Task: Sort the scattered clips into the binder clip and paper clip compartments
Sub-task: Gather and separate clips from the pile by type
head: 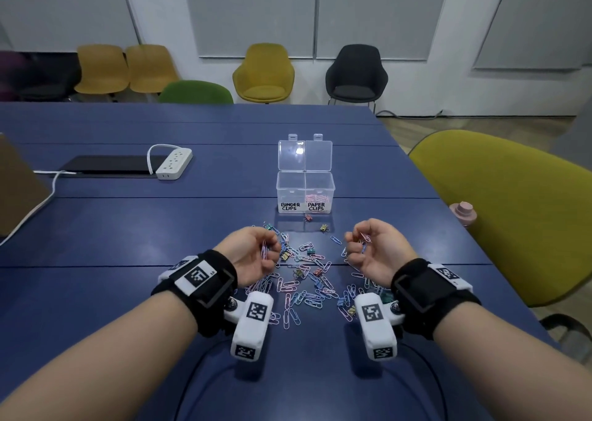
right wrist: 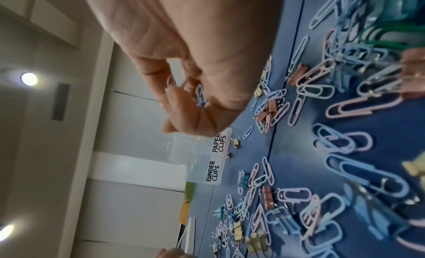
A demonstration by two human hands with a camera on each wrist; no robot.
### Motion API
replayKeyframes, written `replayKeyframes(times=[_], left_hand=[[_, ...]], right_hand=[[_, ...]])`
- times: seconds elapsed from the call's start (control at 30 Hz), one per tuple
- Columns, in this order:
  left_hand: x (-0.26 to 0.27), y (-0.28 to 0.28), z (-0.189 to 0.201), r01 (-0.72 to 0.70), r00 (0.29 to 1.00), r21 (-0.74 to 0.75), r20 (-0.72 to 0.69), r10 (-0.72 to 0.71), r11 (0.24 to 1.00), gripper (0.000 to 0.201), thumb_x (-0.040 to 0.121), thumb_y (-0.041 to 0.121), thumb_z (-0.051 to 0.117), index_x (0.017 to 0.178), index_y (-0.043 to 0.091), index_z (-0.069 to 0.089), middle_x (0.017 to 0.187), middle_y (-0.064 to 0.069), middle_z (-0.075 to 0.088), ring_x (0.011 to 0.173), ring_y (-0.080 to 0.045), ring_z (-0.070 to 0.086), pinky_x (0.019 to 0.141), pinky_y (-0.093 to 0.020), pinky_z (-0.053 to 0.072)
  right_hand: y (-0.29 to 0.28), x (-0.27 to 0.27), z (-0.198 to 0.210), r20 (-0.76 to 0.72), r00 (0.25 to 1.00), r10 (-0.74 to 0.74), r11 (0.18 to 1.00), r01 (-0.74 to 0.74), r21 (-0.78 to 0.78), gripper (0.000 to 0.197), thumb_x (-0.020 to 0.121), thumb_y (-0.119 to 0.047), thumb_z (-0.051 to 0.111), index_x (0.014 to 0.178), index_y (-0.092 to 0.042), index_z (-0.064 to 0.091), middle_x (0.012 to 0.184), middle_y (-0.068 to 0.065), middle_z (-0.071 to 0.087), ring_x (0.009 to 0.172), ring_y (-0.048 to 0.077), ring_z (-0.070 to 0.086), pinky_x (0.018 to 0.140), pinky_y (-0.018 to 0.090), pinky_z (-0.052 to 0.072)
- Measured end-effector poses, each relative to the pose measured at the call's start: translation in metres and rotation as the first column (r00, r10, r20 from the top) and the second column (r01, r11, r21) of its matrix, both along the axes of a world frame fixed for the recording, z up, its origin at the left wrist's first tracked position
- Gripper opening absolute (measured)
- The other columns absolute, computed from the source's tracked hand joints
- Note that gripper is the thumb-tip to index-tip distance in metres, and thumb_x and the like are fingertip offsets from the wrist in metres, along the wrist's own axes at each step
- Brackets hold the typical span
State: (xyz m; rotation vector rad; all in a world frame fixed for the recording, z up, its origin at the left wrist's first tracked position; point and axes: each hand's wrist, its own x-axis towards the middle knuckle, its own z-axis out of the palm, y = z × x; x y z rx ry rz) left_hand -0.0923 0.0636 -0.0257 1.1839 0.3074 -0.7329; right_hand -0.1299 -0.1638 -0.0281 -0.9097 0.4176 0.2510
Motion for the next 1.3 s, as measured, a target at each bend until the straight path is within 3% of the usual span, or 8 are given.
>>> replayKeyframes(times=[0.17,0.33,0.57,0.73,0.93,1.07,1.2,1.3], left_hand=[[-0.002,-0.002,-0.001,0.163,0.946,0.461,0.178,-0.271,0.872,0.029,0.093,0.026,0.054,0.067,0.014,0.05,0.049,0.006,0.03,0.037,-0.007,0.022,0.035,-0.014,0.014],[-0.007,-0.007,0.004,0.139,0.617,0.908,0.233,-0.752,0.396,0.01,0.079,0.025,0.075,0.081,0.018,0.068,0.062,0.012,0.057,0.055,-0.001,0.052,0.051,-0.015,0.04],[-0.01,-0.027,-0.001,0.074,0.476,0.993,0.051,-0.878,0.097,0.015,0.076,0.024,0.077,0.082,0.021,0.064,0.074,0.006,0.058,0.072,-0.011,0.054,0.065,-0.022,0.045],[-0.008,-0.031,-0.004,0.079,0.448,0.997,-0.018,-0.894,0.02,0.025,0.08,0.023,0.073,0.063,0.021,0.054,0.083,-0.001,0.063,0.081,-0.018,0.059,0.086,-0.033,0.055],[-0.011,-0.033,-0.008,0.073,0.391,0.992,-0.119,-0.913,-0.098,0.016,0.088,0.027,0.061,0.08,0.015,0.06,0.084,-0.005,0.059,0.08,-0.022,0.055,0.084,-0.034,0.052],[-0.014,-0.034,-0.008,0.083,0.417,0.992,-0.121,-0.901,-0.095,0.024,0.091,0.029,0.057,0.073,0.014,0.054,0.074,-0.003,0.053,0.077,-0.021,0.051,0.074,-0.031,0.048],[-0.011,-0.025,0.0,0.185,0.568,0.969,0.031,-0.823,0.164,0.018,0.089,0.034,0.059,0.082,0.017,0.056,0.077,-0.001,0.055,0.068,-0.018,0.049,0.064,-0.024,0.041],[-0.007,-0.015,0.003,0.308,0.87,0.575,0.153,-0.47,0.758,0.018,0.09,0.024,0.061,0.078,0.014,0.052,0.067,-0.002,0.046,0.05,-0.012,0.036,0.043,-0.019,0.03]], right_hand=[[0.006,-0.002,-0.001,-0.009,0.984,0.178,0.861,-0.16,-0.483,0.018,0.087,-0.005,0.042,0.072,-0.013,0.049,0.052,-0.001,0.035,0.037,0.008,0.022,0.035,0.013,0.016],[0.022,-0.01,0.002,-0.321,0.749,0.58,-0.152,-0.288,-0.946,0.011,0.084,-0.016,0.059,0.075,-0.016,0.065,0.075,0.008,0.068,0.058,0.016,0.05,0.053,0.022,0.045],[0.048,-0.011,-0.002,-0.5,0.678,0.538,-0.571,-0.144,-0.808,0.019,0.078,-0.02,0.069,0.093,-0.009,0.068,0.092,0.009,0.07,0.079,0.025,0.059,0.067,0.028,0.048],[0.05,-0.008,-0.002,-0.514,0.659,0.549,-0.58,-0.141,-0.802,0.007,0.08,-0.017,0.065,0.08,-0.014,0.059,0.078,0.006,0.059,0.074,0.025,0.056,0.069,0.028,0.048],[0.046,-0.005,-0.006,-0.518,0.657,0.547,-0.566,-0.166,-0.808,0.032,0.081,-0.016,0.062,0.058,-0.015,0.039,0.069,0.006,0.051,0.071,0.026,0.051,0.066,0.026,0.043],[0.042,-0.005,-0.007,-0.511,0.658,0.553,-0.547,-0.176,-0.818,0.014,0.082,-0.013,0.057,0.068,-0.01,0.051,0.075,0.008,0.056,0.071,0.025,0.052,0.067,0.03,0.047],[0.029,-0.005,-0.002,-0.44,0.699,0.564,-0.38,-0.254,-0.89,0.019,0.084,-0.015,0.054,0.065,-0.015,0.054,0.073,0.007,0.058,0.063,0.02,0.051,0.059,0.024,0.045],[0.017,-0.005,0.003,-0.245,0.828,0.505,0.159,-0.368,-0.916,0.024,0.088,-0.014,0.05,0.065,-0.017,0.046,0.062,0.001,0.045,0.046,0.014,0.036,0.043,0.019,0.03]])
